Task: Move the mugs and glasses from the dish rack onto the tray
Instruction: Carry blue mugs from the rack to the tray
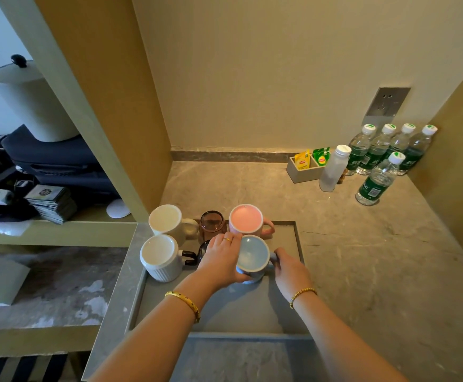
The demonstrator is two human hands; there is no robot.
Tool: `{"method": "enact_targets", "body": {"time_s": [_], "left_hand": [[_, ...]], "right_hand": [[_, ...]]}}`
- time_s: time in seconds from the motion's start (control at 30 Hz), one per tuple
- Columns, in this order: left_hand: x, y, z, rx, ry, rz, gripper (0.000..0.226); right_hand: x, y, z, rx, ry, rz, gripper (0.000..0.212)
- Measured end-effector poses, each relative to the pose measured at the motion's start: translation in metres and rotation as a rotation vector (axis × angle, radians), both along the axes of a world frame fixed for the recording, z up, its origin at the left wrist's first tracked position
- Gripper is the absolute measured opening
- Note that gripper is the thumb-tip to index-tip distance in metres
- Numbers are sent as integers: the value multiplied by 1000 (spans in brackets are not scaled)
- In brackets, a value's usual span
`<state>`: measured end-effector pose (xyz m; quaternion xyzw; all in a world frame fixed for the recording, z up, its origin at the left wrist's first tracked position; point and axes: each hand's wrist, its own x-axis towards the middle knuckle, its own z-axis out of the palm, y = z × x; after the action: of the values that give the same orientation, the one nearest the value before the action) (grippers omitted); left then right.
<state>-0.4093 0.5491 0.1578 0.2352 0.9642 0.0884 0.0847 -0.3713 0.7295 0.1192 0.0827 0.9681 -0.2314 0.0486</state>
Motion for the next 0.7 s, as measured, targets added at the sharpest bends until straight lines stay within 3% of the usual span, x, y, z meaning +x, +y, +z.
{"method": "enact_targets", "body": {"time_s": [0.23,0.7], "left_hand": [[8,0,-1,-13,112,-43,90],[15,7,1,195,13,133,85]], "right_hand": [[3,3,-2,-35,10,-10,12],[1,3,-5,-117,-18,-26,11]]}}
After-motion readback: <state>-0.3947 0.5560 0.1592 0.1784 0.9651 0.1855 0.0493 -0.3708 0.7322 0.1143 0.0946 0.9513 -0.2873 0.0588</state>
